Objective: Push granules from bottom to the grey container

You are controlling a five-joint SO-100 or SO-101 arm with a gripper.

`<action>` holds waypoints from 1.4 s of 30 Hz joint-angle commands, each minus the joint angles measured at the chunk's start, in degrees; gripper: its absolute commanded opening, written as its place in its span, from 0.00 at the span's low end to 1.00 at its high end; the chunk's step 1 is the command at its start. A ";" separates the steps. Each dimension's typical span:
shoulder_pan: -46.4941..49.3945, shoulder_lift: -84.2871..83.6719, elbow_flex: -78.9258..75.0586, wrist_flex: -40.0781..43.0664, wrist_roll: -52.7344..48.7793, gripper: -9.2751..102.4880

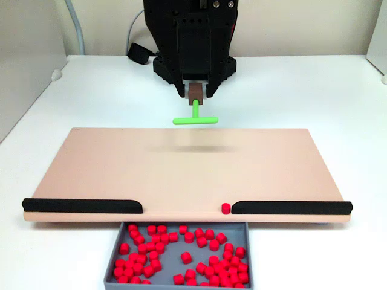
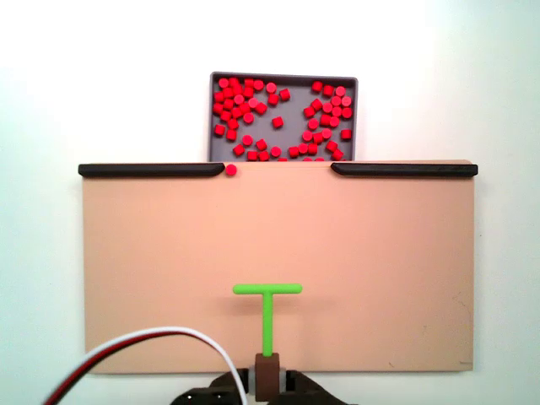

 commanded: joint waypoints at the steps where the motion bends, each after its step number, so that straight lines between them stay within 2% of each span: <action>1: -0.53 -2.02 -5.01 -0.26 1.23 0.08; 13: -1.93 -10.81 -13.80 -0.44 3.43 0.08; 17: -2.20 -11.78 -13.89 -2.81 3.16 0.08; 42: -2.99 -15.64 -14.41 -4.31 4.31 0.08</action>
